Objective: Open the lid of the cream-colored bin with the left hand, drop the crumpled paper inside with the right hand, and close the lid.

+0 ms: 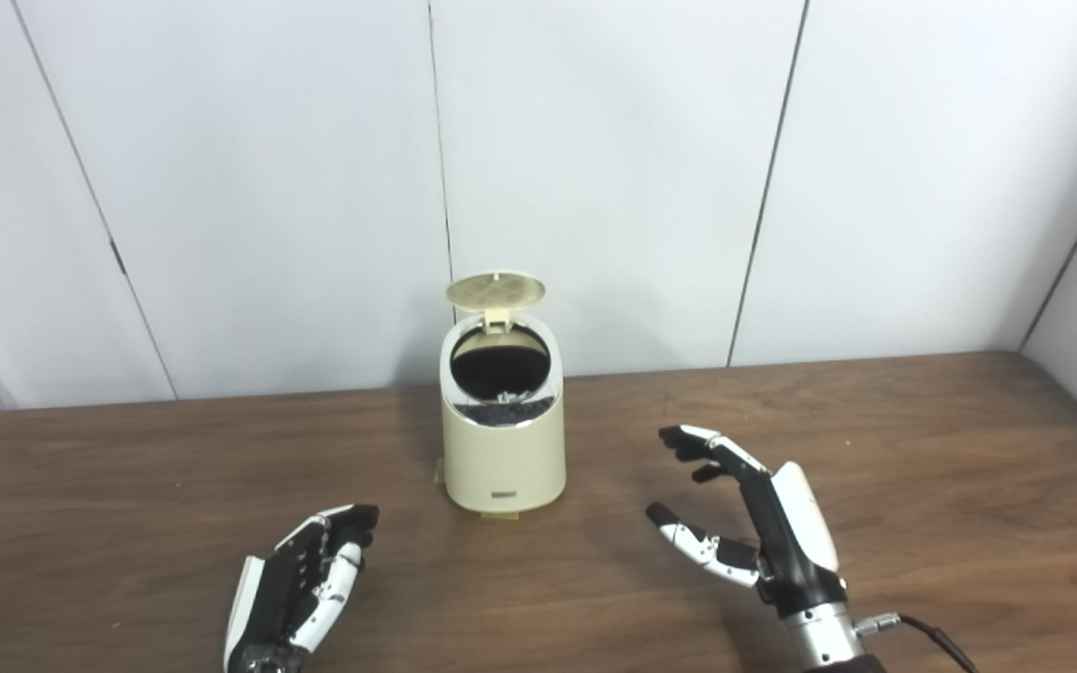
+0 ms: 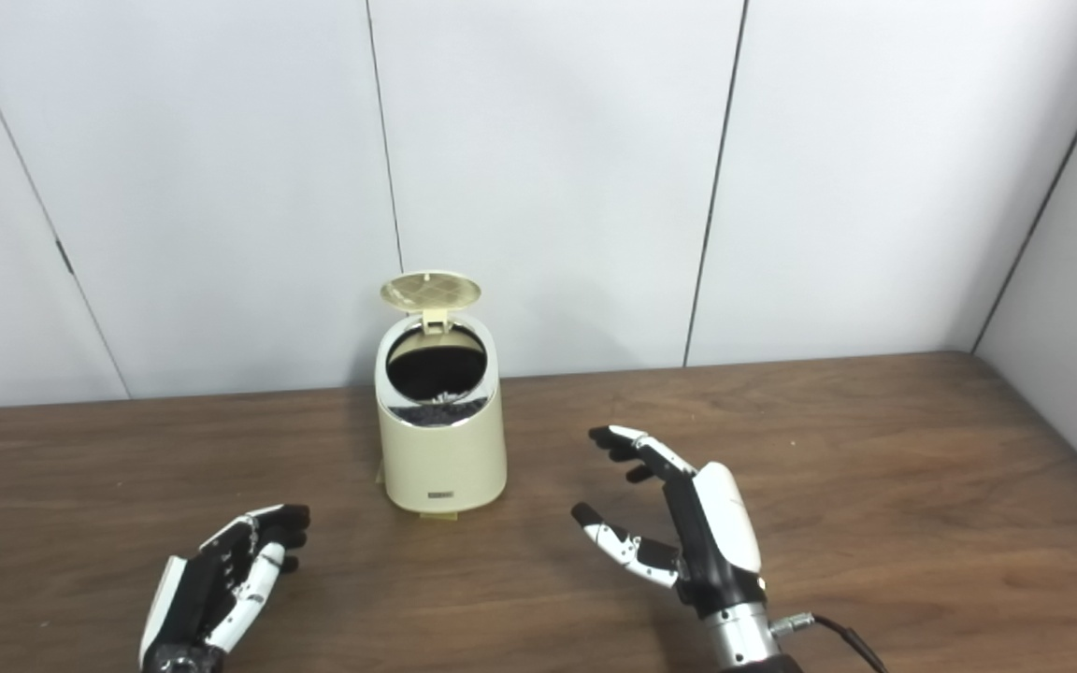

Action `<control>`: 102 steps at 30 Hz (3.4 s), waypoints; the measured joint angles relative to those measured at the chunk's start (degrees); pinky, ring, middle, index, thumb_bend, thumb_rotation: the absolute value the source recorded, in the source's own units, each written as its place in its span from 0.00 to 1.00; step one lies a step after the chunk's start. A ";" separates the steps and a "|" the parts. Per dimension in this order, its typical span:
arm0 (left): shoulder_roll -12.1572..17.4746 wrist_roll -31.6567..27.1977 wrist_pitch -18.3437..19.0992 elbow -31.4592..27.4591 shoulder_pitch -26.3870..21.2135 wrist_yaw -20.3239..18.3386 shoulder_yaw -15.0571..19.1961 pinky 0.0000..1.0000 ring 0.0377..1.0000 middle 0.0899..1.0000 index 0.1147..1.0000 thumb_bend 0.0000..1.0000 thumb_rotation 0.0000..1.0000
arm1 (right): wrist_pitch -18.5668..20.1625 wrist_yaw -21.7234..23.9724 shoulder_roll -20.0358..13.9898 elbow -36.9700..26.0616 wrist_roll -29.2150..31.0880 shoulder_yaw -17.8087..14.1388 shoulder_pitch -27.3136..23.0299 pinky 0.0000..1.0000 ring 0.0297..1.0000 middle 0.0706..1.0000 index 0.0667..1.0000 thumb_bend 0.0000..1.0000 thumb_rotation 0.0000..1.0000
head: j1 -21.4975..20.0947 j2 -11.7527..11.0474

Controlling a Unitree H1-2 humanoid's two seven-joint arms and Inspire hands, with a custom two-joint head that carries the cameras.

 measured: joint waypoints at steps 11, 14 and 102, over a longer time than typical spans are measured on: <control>7.79 5.69 3.55 -6.52 -11.80 -2.45 1.52 0.66 0.77 0.76 0.75 0.46 0.82 | 0.05 -0.34 0.18 0.60 0.10 0.24 -0.21 0.58 0.69 0.71 0.72 0.25 0.34 | 0.79 -0.44; 10.87 7.93 6.98 -7.90 -18.75 -4.73 1.17 0.69 0.79 0.79 0.77 0.72 0.97 | 0.11 -0.37 0.30 0.64 0.02 0.37 -0.34 0.58 0.69 0.71 0.72 0.25 0.33 | 0.97 -0.44; 10.08 38.55 20.02 0.85 -47.67 -35.37 -23.49 0.76 0.84 0.83 0.79 1.00 1.00 | 0.21 -0.17 0.04 0.82 -0.75 1.99 -0.66 0.55 0.66 0.69 0.71 0.26 0.29 | 3.25 -0.97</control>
